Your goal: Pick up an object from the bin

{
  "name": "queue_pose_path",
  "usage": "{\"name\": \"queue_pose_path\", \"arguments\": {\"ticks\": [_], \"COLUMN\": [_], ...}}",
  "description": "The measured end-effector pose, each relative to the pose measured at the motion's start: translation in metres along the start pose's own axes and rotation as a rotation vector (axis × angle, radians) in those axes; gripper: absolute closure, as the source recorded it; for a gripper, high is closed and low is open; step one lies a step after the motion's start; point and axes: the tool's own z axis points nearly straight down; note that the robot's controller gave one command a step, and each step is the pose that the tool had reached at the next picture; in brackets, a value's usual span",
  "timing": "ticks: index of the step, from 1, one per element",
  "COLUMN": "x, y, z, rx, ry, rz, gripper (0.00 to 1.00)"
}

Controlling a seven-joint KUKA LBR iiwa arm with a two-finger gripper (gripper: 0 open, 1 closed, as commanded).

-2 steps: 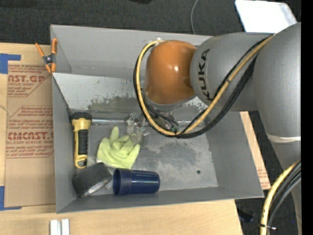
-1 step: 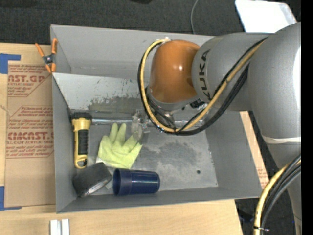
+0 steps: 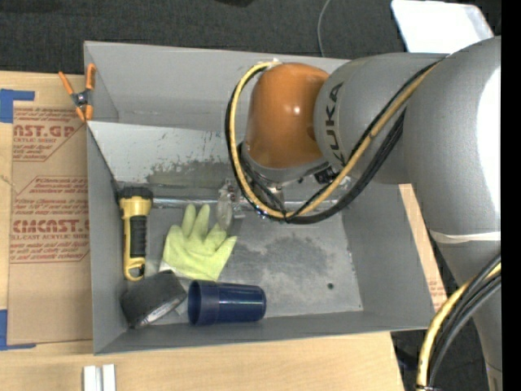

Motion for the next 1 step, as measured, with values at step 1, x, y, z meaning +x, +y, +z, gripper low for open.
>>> {"name": "queue_pose_path", "arguments": {"ticks": [1], "x": [-0.0022], "y": [0.0040], "z": [0.0043], "rx": [0.000], "ry": [-0.001], "rz": [-0.299], "gripper": [1.00]}}
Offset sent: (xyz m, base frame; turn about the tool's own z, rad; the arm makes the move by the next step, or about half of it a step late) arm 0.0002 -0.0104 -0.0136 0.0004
